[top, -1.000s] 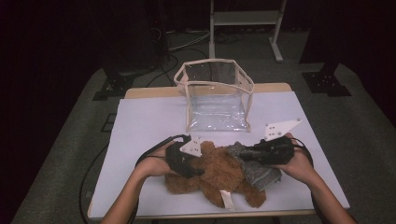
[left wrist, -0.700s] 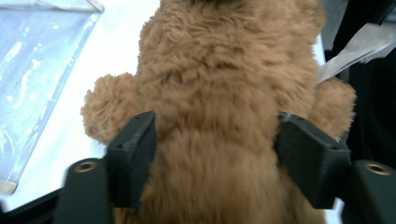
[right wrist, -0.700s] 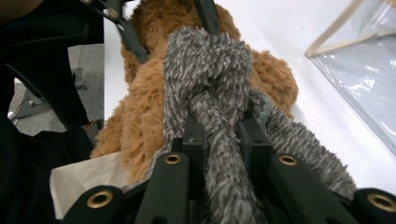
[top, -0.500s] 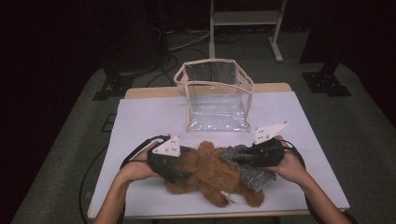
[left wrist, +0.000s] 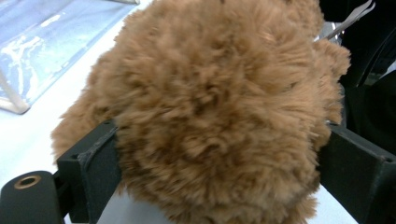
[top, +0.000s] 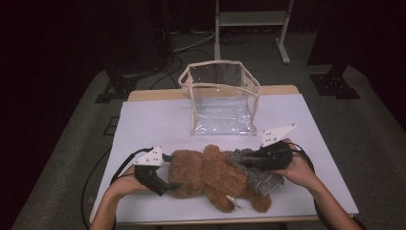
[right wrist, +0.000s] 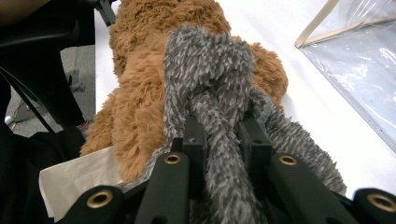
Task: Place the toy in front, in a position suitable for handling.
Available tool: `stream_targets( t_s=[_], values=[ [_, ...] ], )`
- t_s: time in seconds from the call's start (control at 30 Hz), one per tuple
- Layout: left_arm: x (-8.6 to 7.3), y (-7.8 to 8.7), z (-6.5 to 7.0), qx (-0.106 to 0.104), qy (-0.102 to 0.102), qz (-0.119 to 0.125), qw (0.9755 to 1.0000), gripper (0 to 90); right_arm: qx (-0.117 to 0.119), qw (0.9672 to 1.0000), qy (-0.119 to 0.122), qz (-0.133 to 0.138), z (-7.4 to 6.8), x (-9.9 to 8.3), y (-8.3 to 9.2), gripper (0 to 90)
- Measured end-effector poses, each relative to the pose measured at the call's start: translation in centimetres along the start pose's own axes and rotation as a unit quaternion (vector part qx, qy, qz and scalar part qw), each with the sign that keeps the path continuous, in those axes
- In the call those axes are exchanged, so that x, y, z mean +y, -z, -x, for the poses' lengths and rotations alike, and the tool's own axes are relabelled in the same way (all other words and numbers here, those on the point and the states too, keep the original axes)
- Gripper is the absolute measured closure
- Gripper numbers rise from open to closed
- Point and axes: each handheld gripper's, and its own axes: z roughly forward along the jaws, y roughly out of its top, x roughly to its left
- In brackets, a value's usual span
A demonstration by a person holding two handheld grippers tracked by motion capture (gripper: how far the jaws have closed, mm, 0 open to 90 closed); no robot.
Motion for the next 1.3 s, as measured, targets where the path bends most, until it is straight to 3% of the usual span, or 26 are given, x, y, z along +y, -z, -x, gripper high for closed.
stream_targets(
  t_s=[0.07,0.17,0.23,0.5,0.7,0.93,1.2,1.3],
  values=[
    [0.2,-0.6,0.1,0.001,-0.001,-0.006,1.0,10.1,0.002,1.0,-0.003,0.004,0.1,-0.1,0.0,75.1],
    [0.4,-1.1,0.1,0.006,-0.001,-0.006,1.0,28.7,0.004,0.9999,-0.008,0.012,0.3,-0.4,0.2,75.1],
    [0.7,-1.5,0.2,0.003,-0.002,-0.002,1.0,33.7,0.005,0.9997,-0.014,0.018,0.4,-0.6,0.4,75.0],
    [3.1,-3.6,0.0,-0.003,-0.019,-0.001,0.9998,35.6,0.004,0.9994,-0.026,0.023,0.9,-1.2,2.1,75.1],
    [4.9,-5.5,-0.2,-0.012,-0.03,-0.006,0.9995,35.5,-0.01,0.9992,-0.035,0.018,1.3,-1.9,3.5,75.1],
    [4.7,-4.1,0.7,-0.004,-0.042,-0.026,0.9988,35.4,-0.019,0.9997,-0.015,0.006,0.7,-1.8,2.9,75.1],
    [2.5,-1.8,1.9,0.001,-0.025,-0.033,0.9992,35.4,0.017,0.9998,-0.003,0.005,0.0,-0.9,0.3,75.3],
    [2.5,-0.9,1.5,0.011,-0.016,-0.027,0.9994,32.7,0.027,0.9996,0.009,-0.003,-0.6,-0.7,-0.4,75.4]
  ],
)
